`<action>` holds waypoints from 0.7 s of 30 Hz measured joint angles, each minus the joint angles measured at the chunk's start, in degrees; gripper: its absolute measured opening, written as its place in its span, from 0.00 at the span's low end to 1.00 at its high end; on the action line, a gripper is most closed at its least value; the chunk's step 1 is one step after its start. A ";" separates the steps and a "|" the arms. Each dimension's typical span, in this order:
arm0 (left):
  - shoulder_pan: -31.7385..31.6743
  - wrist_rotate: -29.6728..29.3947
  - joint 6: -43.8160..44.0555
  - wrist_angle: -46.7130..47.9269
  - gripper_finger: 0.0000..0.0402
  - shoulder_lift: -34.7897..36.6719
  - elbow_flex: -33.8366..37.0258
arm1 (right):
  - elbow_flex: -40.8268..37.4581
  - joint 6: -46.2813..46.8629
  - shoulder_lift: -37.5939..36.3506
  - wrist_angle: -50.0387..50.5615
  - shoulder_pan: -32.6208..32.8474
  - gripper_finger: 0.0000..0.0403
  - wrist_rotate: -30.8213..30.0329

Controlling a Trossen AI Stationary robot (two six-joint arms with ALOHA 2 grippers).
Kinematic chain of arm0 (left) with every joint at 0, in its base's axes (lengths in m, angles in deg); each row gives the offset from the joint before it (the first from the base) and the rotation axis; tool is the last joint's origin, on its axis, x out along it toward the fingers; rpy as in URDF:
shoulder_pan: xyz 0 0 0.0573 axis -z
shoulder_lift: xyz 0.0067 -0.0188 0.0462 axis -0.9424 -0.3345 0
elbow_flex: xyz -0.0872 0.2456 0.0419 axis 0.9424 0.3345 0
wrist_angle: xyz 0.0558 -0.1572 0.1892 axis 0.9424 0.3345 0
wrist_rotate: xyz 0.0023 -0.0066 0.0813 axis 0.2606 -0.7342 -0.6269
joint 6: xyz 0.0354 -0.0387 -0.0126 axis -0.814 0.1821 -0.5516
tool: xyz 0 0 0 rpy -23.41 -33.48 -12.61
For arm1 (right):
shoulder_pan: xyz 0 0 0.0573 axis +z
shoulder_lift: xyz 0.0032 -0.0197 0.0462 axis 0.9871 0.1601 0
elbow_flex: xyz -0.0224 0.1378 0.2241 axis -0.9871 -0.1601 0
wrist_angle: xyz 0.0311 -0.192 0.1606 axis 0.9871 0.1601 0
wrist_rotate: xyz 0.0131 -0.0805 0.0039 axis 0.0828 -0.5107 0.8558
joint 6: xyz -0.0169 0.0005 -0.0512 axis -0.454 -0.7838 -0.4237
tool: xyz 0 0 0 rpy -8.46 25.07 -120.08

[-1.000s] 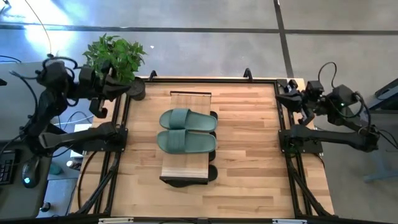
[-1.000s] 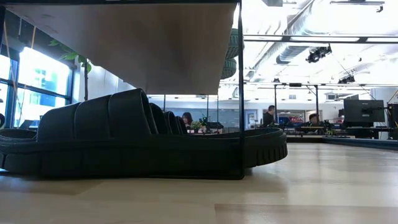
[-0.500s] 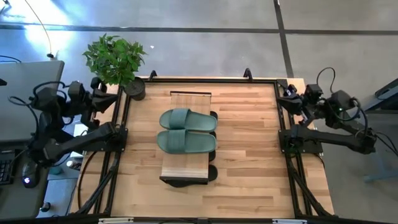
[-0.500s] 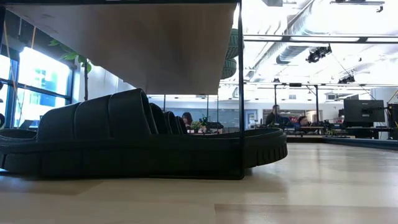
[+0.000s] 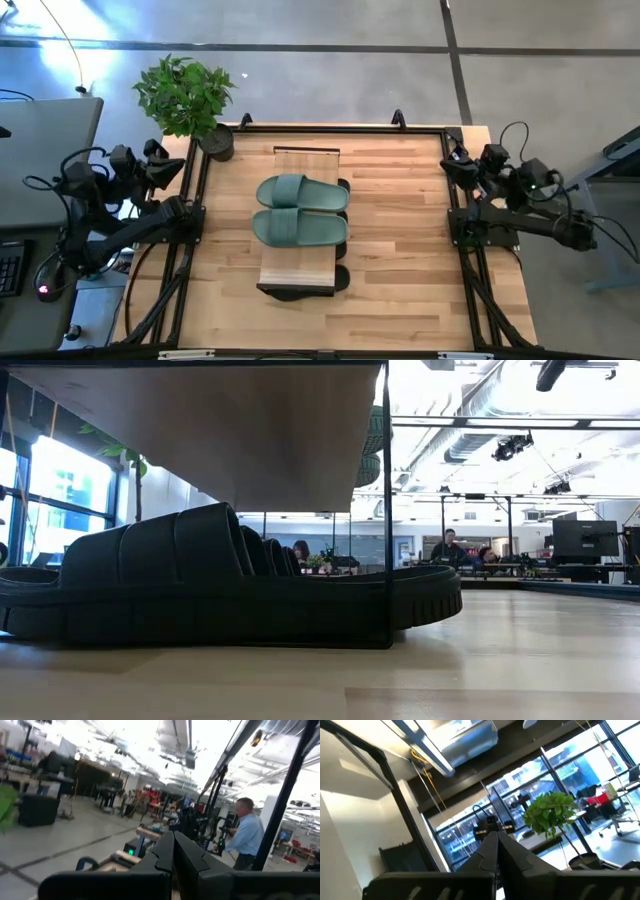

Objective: Pick and place slides into the shelf
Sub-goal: Return to Home Position

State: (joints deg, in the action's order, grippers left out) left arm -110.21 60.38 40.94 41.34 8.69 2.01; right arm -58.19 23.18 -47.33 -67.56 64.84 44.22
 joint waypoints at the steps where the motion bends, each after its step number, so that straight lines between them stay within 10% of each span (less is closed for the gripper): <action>1: 0.00 0.02 0.16 0.72 0.00 -0.03 0.09 | -1.26 0.56 -0.66 -1.33 -0.02 0.00 -0.13; 21: 0.00 0.68 2.27 0.41 0.00 0.03 6.78 | -15.45 2.36 -10.31 -11.17 -0.01 0.00 -2.37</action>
State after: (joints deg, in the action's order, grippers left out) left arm -110.21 61.06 43.21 41.76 8.73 8.79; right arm -73.64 25.54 -57.64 -78.73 64.83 41.86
